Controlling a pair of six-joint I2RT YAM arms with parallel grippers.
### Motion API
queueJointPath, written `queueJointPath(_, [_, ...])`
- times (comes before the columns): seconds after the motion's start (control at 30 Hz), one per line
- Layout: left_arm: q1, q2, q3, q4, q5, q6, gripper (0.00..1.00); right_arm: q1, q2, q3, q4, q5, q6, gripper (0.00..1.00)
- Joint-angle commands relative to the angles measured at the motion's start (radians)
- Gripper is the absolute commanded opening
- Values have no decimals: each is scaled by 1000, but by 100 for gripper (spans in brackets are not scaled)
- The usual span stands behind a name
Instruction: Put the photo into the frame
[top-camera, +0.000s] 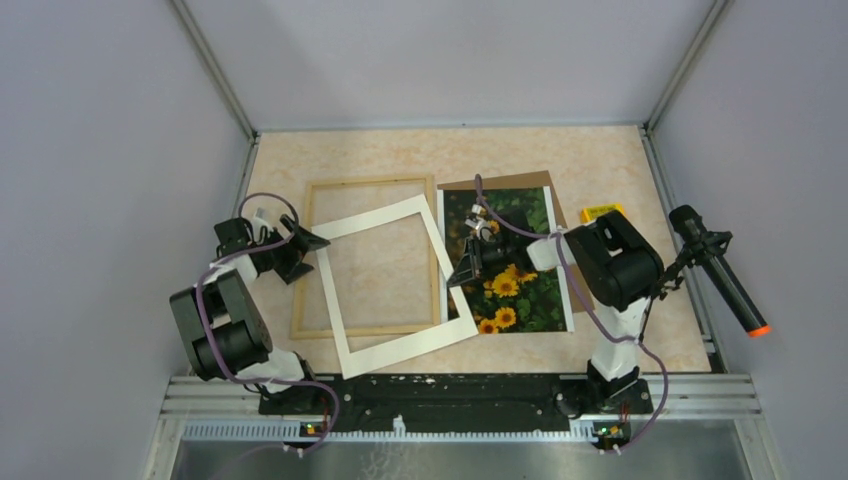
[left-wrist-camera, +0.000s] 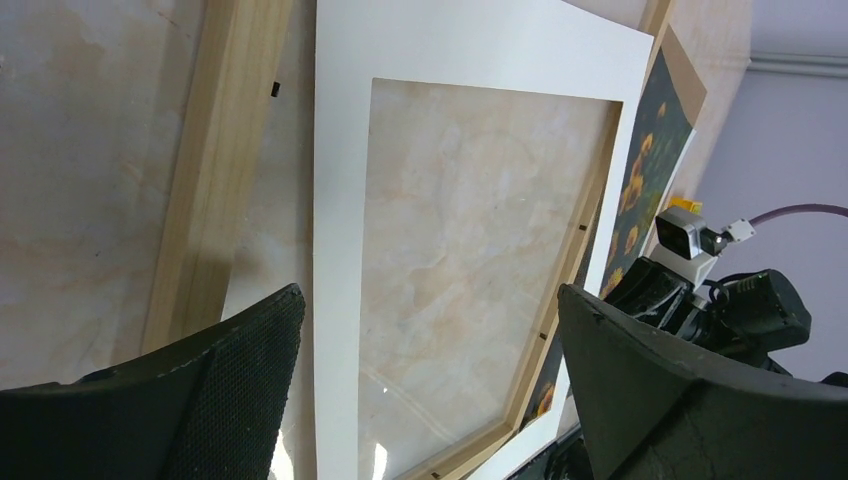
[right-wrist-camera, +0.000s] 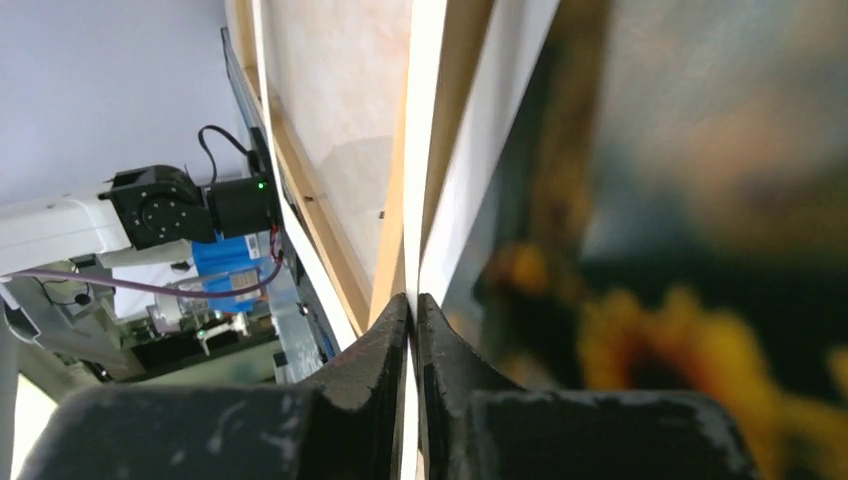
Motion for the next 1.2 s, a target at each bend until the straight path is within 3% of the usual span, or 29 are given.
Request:
queueJointPath(0.0, [3, -49, -9, 36, 26, 0, 99, 8, -122, -20, 69, 11, 40, 4])
queueJointPath(0.07, [2, -64, -11, 36, 23, 3, 99, 8, -160, -32, 78, 27, 60, 0])
queueJointPath(0.43, [-22, -227, -10, 12, -79, 36, 99, 33, -318, -89, 119, 238, 197, 0])
queueJointPath(0.8, [-78, -332, 3, -32, -194, 72, 99, 149, -206, 6, 220, 419, 307, 0])
queueJointPath(1.17, [-84, -323, 7, -30, -202, 67, 99, 169, -197, 62, 160, 501, 238, 0])
